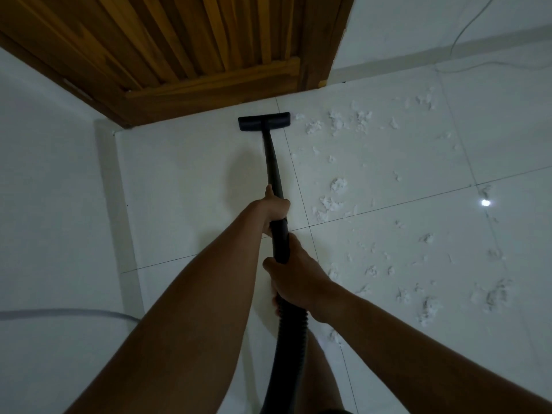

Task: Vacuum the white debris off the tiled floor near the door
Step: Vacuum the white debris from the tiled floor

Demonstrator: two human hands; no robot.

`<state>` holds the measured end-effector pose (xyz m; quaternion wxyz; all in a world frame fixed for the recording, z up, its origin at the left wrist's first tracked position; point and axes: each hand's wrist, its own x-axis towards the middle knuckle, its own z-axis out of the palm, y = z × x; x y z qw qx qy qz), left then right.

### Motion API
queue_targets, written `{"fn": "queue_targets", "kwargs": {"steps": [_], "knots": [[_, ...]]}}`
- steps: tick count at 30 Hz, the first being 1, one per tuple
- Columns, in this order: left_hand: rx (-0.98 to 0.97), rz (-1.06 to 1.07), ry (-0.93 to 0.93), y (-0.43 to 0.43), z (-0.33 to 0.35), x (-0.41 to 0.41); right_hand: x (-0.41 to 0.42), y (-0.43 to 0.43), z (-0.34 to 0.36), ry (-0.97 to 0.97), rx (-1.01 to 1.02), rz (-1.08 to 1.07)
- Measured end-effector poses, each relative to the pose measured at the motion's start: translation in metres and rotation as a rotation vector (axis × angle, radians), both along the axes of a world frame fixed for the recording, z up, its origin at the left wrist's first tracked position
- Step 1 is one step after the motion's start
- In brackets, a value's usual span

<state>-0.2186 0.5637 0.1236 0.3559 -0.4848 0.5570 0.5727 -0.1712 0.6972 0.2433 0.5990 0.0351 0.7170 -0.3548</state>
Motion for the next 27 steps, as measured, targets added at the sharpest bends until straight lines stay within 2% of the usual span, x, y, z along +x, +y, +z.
{"fn": "queue_targets", "kwargs": {"steps": [12,20,27], "knots": [[-0.037,0.02,0.065,-0.009,-0.047,-0.016,-0.014,-0.007,-0.044,0.034,0.017,0.029],[-0.046,0.078,0.096,-0.014,-0.044,-0.027,-0.026,-0.012,-0.046,0.102,0.019,0.07],[-0.044,0.067,0.074,0.011,-0.036,0.002,-0.002,0.012,-0.036,0.073,0.026,0.103]]}}
